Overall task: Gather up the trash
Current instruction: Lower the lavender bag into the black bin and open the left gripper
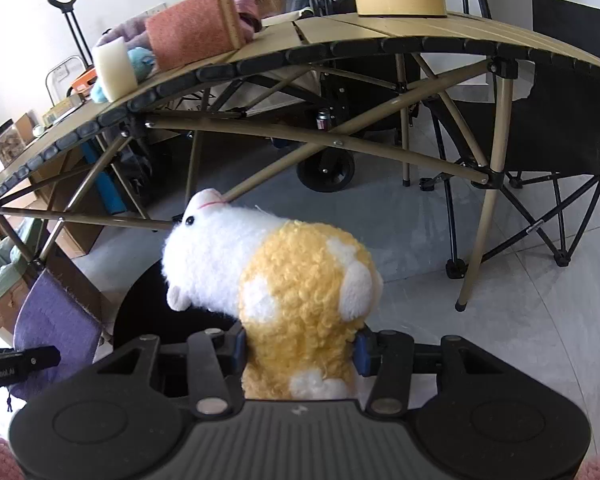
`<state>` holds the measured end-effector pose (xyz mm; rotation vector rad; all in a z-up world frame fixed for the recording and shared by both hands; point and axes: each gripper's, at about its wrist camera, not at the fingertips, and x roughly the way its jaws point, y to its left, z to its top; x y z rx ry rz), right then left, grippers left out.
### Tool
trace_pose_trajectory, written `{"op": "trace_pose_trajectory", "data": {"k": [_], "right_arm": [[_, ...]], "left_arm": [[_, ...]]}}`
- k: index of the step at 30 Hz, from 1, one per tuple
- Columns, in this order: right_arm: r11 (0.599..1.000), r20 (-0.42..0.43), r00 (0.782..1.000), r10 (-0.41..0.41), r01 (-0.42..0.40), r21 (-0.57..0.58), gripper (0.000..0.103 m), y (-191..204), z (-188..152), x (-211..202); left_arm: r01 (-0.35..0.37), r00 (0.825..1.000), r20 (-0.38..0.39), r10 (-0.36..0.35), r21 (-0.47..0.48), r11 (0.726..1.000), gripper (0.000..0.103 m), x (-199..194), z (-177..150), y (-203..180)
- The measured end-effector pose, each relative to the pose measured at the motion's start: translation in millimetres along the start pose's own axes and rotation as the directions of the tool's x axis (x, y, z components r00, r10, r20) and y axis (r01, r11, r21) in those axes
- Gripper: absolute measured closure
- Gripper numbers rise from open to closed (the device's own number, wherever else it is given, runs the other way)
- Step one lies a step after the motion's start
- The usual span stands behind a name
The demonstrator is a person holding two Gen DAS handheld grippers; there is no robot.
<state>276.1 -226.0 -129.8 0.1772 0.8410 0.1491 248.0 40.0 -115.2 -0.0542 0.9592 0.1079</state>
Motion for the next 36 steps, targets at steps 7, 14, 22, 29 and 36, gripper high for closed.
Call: {"op": "trace_pose_trajectory", "data": {"k": [7,14,22,29,36], "right_arm": [[0.998,-0.019,0.999,-0.033,0.034,0.046,0.056,-15,3,11],[0.993,-0.042,0.997,-0.064,0.067,0.098,0.056,-34,6,20],[0.987,-0.071,0.993,-0.091,0.100,0.127,0.056,-47,6,31],[0.986,-0.086,0.991,-0.099,0.110,0.129,0.056,-51,7,37],[0.983,-0.096,0.990,-0.106,0.119,0.143,0.056,-52,8,39]], "left_arm": [[0.027,0.999,-0.026,-0.027,0.009,1.000,0.090,18,24,-22],[0.049,0.997,-0.055,-0.048,0.022,0.999,0.090,40,45,-48],[0.058,0.989,-0.136,-0.057,-0.001,0.998,0.090,70,57,-70],[0.046,0.980,-0.191,-0.054,-0.046,0.998,0.090,94,62,-79],[0.041,0.977,-0.207,-0.050,-0.048,0.998,0.090,102,62,-86]]}}
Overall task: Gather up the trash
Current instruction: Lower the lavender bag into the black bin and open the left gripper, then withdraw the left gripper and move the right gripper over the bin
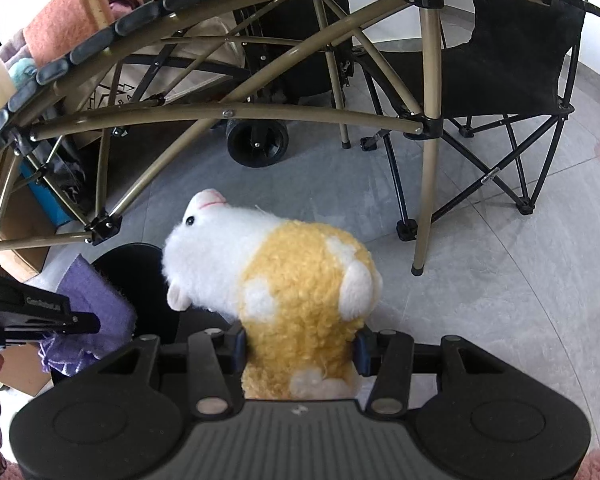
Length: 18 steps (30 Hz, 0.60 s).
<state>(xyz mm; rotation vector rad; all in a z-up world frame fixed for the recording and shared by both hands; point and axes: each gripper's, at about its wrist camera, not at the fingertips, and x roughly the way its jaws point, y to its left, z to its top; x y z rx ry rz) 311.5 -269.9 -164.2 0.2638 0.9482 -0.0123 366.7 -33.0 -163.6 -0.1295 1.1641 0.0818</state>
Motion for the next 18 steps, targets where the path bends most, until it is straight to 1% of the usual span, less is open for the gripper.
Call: {"op": "trace_pose_trajectory", "data": {"k": [4,5,6,7,8,9,11,12,13,15,18], "right_arm": [[1.000,-0.003,1.000,0.003,-0.003,-0.001,0.056,0.8,0.3,1.0],[1.000,-0.003,1.000,0.004,-0.004,0.000,0.056,0.5,0.5,1.0],[1.000,-0.003,1.000,0.004,-0.004,0.002,0.056,0.0,0.5,0.8],[1.000,-0.003,1.000,0.003,-0.003,0.003,0.056,-0.7,0.6,0.7],[1.000,-0.002,1.000,0.003,-0.003,0.004,0.056,-0.8,0.6,0.5],[1.000,-0.002,1.000,0.003,-0.003,0.005,0.056,-0.6,0.4,0.2],[1.000,0.000,1.000,0.003,-0.003,0.005,0.056,-0.3,0.4,-0.3],[1.000,0.001,1.000,0.004,-0.004,0.005,0.056,-0.3,0.3,-0.7],[1.000,0.002,1.000,0.004,-0.004,0.004,0.056,-0.2,0.2,-0.9],[1.000,0.003,1.000,0.005,-0.005,0.004,0.056,-0.3,0.1,-1.1],[1.000,0.003,1.000,0.006,-0.006,0.001,0.056,0.6,0.1,-1.5]], "left_arm": [[-0.012,1.000,-0.012,0.011,-0.005,1.000,0.088,3.8,0.8,-0.5],[-0.018,1.000,-0.013,0.018,-0.004,1.000,0.082,3.7,0.4,-1.0],[-0.019,1.000,-0.016,0.019,-0.003,1.000,0.063,3.8,0.4,-1.1],[-0.022,1.000,-0.019,0.022,-0.004,1.000,0.049,3.9,0.4,-1.2],[-0.028,0.999,-0.023,0.028,-0.006,1.000,0.020,3.4,0.4,-1.5],[-0.037,0.999,-0.024,0.037,-0.009,0.999,0.005,2.6,0.5,-1.2],[-0.061,0.998,-0.016,0.061,-0.005,0.998,0.004,-0.4,0.7,-1.6],[-0.063,0.998,-0.019,0.063,-0.003,0.998,0.001,-0.4,0.9,-1.7],[-0.063,0.998,-0.027,0.063,-0.004,0.998,0.000,0.2,0.8,-1.0],[-0.066,0.997,-0.043,0.066,-0.006,0.998,0.000,1.8,0.5,-0.1],[-0.067,0.997,-0.049,0.067,-0.006,0.998,0.000,1.9,-0.2,2.8]]}}
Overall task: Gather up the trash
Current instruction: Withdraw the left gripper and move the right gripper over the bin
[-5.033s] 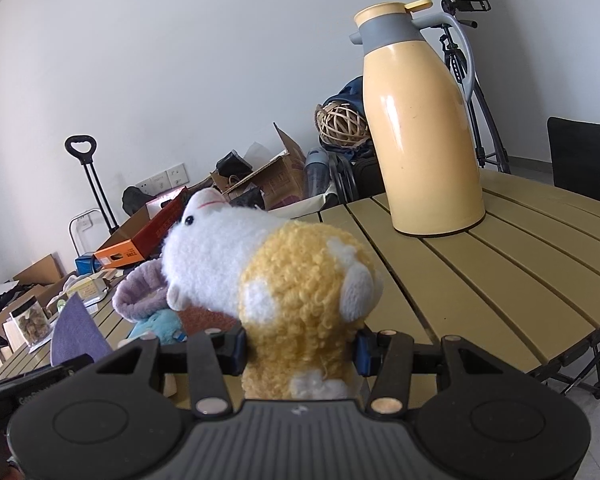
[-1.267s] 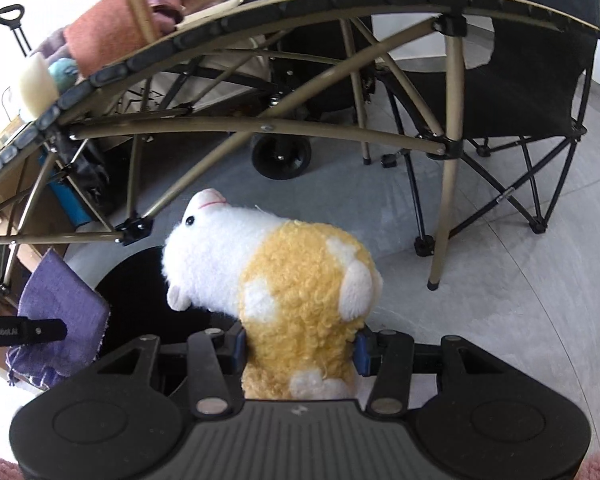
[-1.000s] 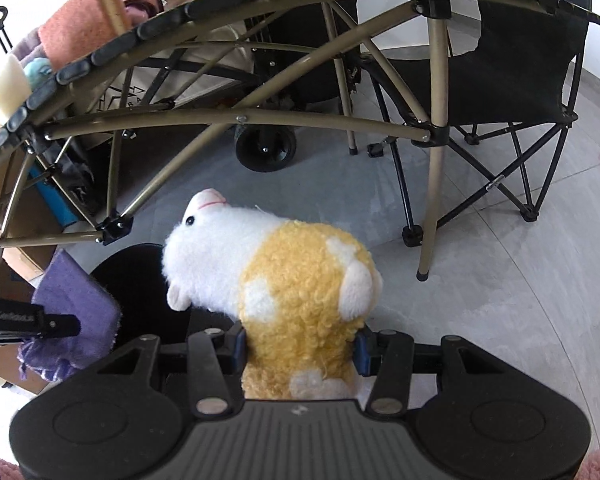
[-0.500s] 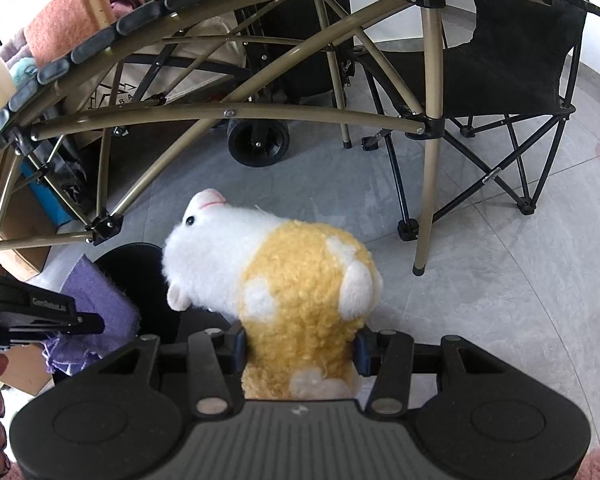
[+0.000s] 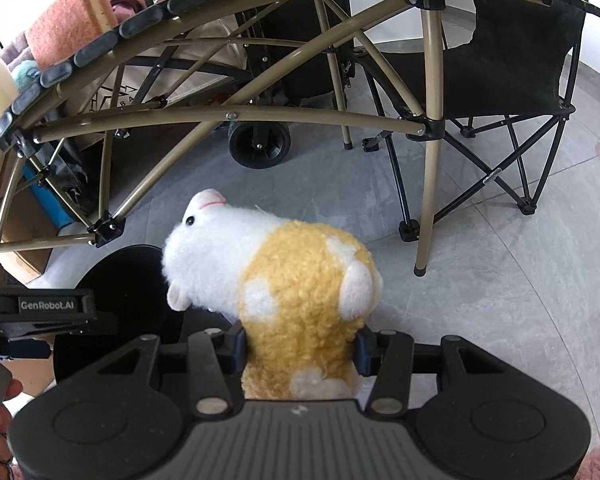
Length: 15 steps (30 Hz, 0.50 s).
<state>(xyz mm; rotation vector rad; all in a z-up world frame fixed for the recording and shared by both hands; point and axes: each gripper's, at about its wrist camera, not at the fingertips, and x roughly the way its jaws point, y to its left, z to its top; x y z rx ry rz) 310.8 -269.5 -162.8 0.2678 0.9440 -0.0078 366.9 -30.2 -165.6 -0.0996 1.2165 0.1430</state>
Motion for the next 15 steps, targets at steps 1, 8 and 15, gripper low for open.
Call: {"op": "trace_pose_trajectory", "data": {"k": [1,8,15], "right_arm": [[1.000,0.000,1.000,0.001,-0.001,-0.002,0.056,0,0,0],[1.000,0.001,1.000,0.011,-0.011,-0.014,0.056,6,1,-1],[0.999,-0.005,1.000,0.027,-0.027,-0.040,0.056,23,3,-2]], "left_arm": [[0.000,1.000,0.001,0.000,-0.001,1.000,0.000,0,0,1],[0.001,1.000,0.001,-0.001,-0.003,1.000,0.000,-3,-2,5],[0.004,1.000,0.027,-0.004,-0.009,1.000,0.000,-15,-4,22]]}}
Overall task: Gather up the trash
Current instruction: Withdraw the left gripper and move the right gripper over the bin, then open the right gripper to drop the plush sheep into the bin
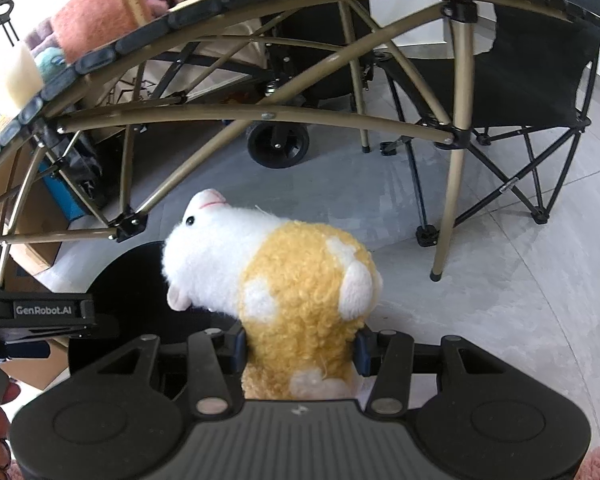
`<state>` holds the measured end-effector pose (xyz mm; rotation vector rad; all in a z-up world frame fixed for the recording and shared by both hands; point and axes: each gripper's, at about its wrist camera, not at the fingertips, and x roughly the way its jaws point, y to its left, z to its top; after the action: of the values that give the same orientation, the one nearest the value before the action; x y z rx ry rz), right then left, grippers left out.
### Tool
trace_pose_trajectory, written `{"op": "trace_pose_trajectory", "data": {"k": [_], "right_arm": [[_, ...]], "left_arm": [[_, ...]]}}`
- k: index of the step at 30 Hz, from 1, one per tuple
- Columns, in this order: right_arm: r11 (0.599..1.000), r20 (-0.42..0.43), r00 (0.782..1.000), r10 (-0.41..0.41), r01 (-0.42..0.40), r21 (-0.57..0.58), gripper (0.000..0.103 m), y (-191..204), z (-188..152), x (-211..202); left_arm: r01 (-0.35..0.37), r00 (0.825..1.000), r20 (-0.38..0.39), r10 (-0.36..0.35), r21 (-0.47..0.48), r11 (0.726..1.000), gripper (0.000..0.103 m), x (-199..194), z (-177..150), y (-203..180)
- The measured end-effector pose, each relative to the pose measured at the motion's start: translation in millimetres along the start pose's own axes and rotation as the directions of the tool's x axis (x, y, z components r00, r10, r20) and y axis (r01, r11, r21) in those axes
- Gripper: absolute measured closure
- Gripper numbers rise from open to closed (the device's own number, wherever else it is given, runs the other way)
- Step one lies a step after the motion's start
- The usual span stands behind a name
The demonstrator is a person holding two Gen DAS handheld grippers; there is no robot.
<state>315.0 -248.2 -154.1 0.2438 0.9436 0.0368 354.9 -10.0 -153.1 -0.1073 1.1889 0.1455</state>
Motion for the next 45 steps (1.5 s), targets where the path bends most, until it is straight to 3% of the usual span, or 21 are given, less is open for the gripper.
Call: {"op": "trace_pose_trajectory", "data": {"k": [12,29,45], "right_arm": [[0.993,-0.023,0.998,0.061,-0.063,-0.098,0.056,62,3,4],[0.974,-0.135,0.986,0.097,-0.122,-0.191,0.056,149,2,36],[0.975,-0.244,0.969,0.039,-0.090,-0.203,0.056,176,-2,75]], "left_arm": [[-0.031,0.997,0.071,0.034,-0.052,0.998,0.000,-22,-6,59],[-0.081,0.993,0.065,0.095,-0.188,0.979,0.000,-24,-22,155],[-0.082,0.993,0.064,0.098,-0.220,0.972,0.000,-27,-31,181]]}}
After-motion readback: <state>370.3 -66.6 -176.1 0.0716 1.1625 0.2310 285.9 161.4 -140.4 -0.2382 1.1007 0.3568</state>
